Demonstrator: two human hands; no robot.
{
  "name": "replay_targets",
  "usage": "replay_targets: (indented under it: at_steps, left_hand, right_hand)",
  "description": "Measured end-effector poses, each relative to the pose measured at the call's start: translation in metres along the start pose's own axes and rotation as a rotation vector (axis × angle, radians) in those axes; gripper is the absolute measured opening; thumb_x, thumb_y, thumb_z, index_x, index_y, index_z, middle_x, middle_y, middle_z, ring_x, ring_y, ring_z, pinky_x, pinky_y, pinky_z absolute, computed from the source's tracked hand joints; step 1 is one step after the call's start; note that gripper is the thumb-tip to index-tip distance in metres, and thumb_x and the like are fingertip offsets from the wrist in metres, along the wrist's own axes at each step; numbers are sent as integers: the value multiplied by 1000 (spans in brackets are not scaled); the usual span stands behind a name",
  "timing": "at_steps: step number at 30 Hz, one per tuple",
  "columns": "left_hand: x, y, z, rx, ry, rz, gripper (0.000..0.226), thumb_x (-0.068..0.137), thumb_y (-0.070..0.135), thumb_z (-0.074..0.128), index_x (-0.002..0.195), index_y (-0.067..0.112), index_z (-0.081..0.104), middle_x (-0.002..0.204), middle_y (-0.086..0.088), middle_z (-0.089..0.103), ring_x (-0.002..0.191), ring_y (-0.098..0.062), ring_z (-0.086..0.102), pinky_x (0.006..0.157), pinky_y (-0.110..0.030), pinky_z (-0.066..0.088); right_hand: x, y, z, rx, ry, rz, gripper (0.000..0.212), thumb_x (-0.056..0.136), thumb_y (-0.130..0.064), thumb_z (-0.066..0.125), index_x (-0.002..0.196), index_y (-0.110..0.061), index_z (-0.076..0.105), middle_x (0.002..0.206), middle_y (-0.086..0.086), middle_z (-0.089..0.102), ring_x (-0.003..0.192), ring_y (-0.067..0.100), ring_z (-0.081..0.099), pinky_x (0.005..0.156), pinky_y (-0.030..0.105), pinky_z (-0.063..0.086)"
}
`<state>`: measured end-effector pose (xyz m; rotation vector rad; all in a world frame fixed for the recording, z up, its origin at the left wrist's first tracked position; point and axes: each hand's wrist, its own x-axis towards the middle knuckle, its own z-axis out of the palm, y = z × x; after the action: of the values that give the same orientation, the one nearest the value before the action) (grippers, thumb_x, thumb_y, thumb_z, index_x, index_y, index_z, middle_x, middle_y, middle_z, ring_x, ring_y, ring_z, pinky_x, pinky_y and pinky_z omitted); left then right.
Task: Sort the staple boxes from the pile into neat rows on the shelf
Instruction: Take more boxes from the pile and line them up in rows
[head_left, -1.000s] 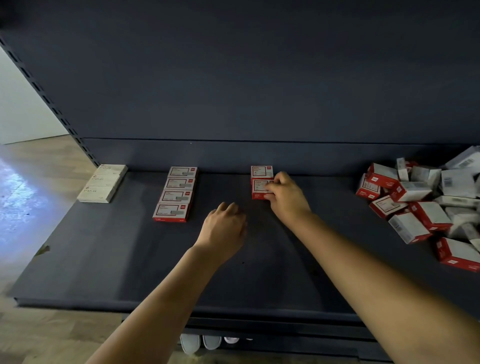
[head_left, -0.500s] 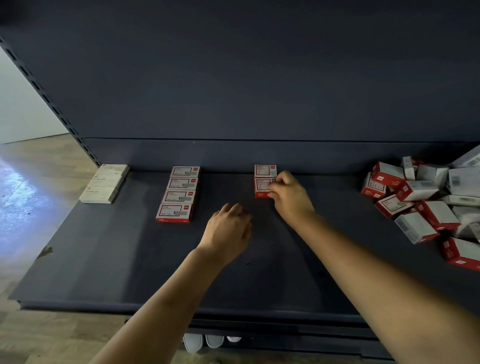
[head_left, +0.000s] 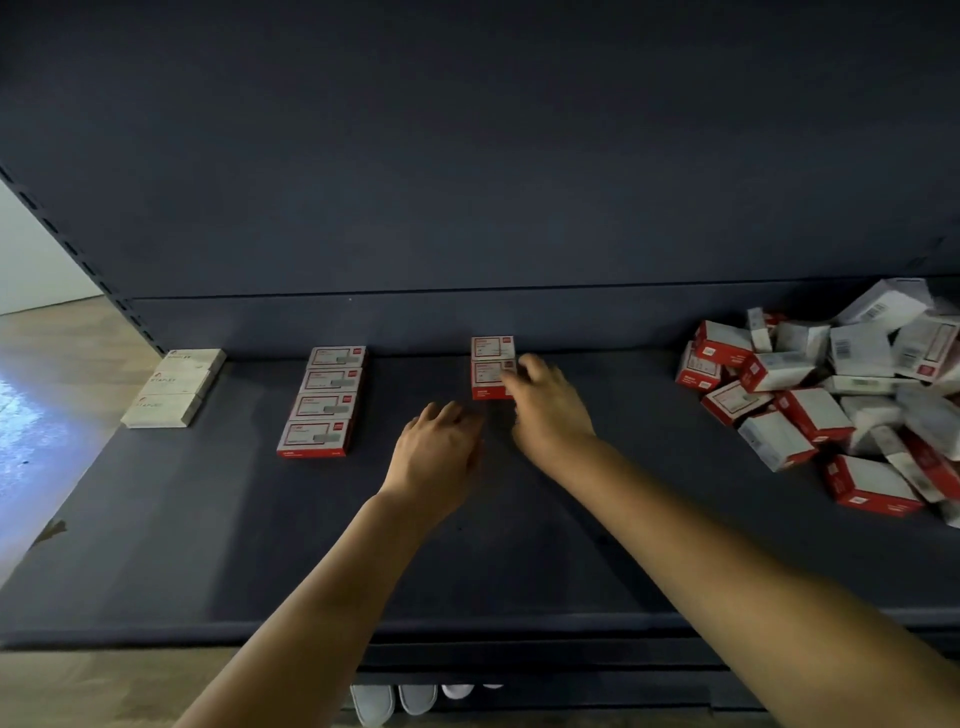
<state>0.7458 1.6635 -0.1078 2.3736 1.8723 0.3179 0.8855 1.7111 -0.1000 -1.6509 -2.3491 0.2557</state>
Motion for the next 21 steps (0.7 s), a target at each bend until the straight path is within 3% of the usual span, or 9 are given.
replay_targets:
  at_steps: [7, 13, 17, 21]
  left_hand:
    - [12, 58, 11, -51, -6, 6, 41, 93, 20, 46, 134, 14, 47, 137, -3, 46, 125, -25, 40, 97, -33, 36]
    - [25, 123, 29, -95, 4, 59, 38, 94, 20, 46, 131, 13, 50, 131, -4, 51, 120, -26, 43, 94, -32, 36]
    - [30, 156, 38, -92, 9, 67, 39, 95, 22, 44, 133, 15, 49, 132, -3, 51, 121, -23, 44, 96, -32, 36]
    - [33, 179, 45, -58, -18, 88, 41, 98, 27, 39, 138, 19, 43, 139, 2, 45, 125, -19, 40, 100, -29, 33]
  right_hand:
    - [-60, 55, -16, 68, 30, -10, 54, 86, -6, 52, 139, -12, 41, 139, 8, 38, 129, 26, 34, 107, 32, 30]
    - [-100, 114, -36, 130, 99, 16, 49, 82, 0, 56, 130, -7, 52, 120, 16, 52, 114, 32, 48, 93, 38, 42]
    - [-112, 151, -42, 163, 227, -23, 44, 68, 10, 66, 110, 0, 65, 100, 20, 61, 92, 40, 61, 75, 44, 53]
    - [-109, 181, -52, 144, 344, -23, 35, 69, 8, 68, 103, -1, 67, 98, 18, 65, 88, 36, 64, 73, 42, 54]
